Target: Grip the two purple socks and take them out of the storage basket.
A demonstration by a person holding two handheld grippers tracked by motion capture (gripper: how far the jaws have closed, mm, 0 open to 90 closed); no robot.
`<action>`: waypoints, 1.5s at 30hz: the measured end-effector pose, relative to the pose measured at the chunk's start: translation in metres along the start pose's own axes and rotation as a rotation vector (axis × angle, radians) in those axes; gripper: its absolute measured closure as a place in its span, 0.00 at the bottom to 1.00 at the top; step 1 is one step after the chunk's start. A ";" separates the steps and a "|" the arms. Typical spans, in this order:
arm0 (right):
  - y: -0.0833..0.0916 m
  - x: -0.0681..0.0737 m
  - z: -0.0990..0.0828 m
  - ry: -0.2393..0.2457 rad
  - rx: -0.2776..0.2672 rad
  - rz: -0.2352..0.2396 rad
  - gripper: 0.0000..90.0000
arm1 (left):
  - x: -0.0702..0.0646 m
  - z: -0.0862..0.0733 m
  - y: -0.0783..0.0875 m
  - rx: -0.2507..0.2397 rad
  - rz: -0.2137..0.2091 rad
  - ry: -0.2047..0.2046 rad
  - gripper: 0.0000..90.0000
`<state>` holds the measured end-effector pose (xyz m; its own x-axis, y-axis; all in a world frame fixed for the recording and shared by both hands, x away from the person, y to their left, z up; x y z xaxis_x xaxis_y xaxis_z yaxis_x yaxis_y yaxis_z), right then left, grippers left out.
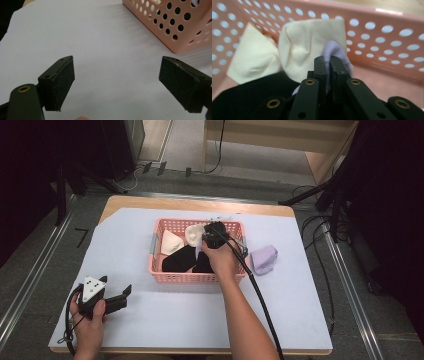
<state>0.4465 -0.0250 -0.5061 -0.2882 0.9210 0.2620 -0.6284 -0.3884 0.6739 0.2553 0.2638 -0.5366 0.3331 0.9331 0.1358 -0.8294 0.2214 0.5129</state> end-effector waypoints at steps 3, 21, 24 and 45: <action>0.015 0.004 0.006 -0.010 -0.087 0.055 0.95 | -0.001 0.000 0.000 0.001 0.000 0.000 0.16; 0.105 0.019 0.046 0.101 -0.542 0.187 0.95 | -0.001 0.000 0.000 0.003 0.002 0.000 0.16; 0.114 0.016 0.051 0.101 -0.598 0.186 0.96 | -0.001 0.000 0.000 0.002 0.002 0.002 0.16; 0.181 -0.050 0.071 0.058 -0.770 0.059 0.96 | -0.001 0.000 0.000 0.006 0.000 -0.001 0.16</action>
<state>0.3989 -0.1396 -0.3480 -0.3607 0.9036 0.2311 -0.9300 -0.3671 -0.0163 0.2553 0.2626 -0.5370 0.3337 0.9327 0.1368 -0.8267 0.2199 0.5179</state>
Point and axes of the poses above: each handheld gripper's, and its own axes: y roughly backward along the jaws, z roughly out of its top, x roughly to its left, the point moved 6 cm from there along -y, roughly forward along the jaws, and after that the axes turned 8 degrees about -y, right-handed, at the moved point
